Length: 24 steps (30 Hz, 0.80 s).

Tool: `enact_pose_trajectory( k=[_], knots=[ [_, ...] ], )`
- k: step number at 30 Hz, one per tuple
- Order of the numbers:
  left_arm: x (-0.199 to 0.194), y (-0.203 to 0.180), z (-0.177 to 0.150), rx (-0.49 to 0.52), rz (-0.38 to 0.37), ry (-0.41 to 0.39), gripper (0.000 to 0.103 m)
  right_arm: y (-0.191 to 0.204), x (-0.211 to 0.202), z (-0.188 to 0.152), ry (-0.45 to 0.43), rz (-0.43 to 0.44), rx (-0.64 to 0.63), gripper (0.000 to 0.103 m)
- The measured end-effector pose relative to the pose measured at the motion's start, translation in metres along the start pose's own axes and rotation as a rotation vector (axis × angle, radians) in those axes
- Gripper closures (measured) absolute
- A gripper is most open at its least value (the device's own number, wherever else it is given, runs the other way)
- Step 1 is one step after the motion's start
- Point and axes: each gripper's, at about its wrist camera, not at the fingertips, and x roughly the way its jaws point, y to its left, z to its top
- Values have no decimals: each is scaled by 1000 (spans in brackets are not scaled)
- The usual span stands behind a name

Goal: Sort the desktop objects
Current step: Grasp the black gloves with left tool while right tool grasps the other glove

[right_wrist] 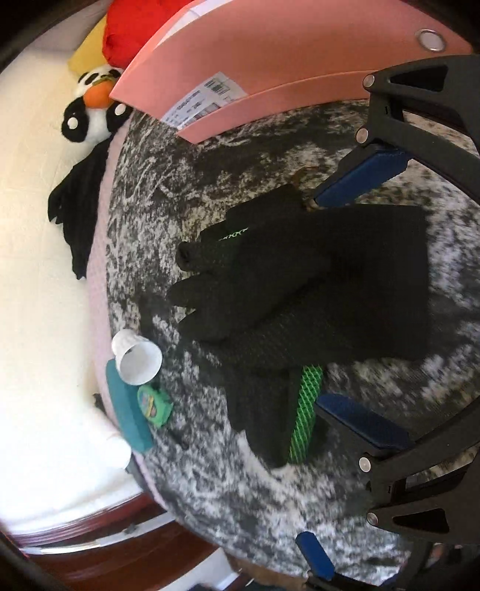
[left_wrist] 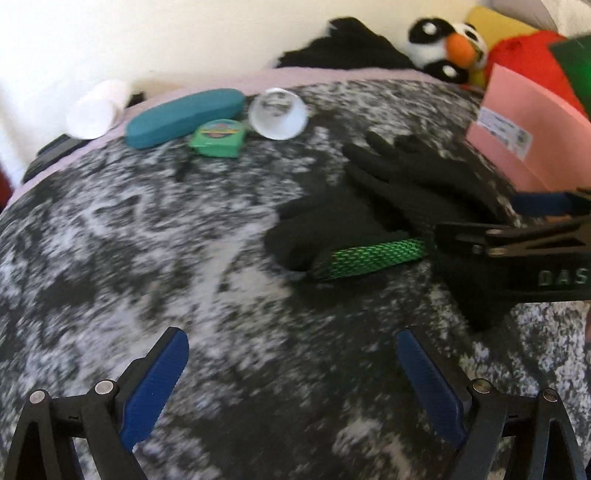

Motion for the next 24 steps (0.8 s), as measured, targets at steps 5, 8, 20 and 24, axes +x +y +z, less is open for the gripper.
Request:
enact_pose_trajectory(
  k=[5,8,20,24],
  knots=[
    [22,-10,12,17,-52,27,8,-14,23,4,61,-30,3,12],
    [35,-19,21,23,-69,37,8,-29,30,4,78,36,33,42],
    [81,-52,58,38,-142,44,8,-74,-6,1,20,43,34,82],
    [89,-70,64,79,-159,2,9,-99,-16,-4,14,45,57,82]
  ],
)
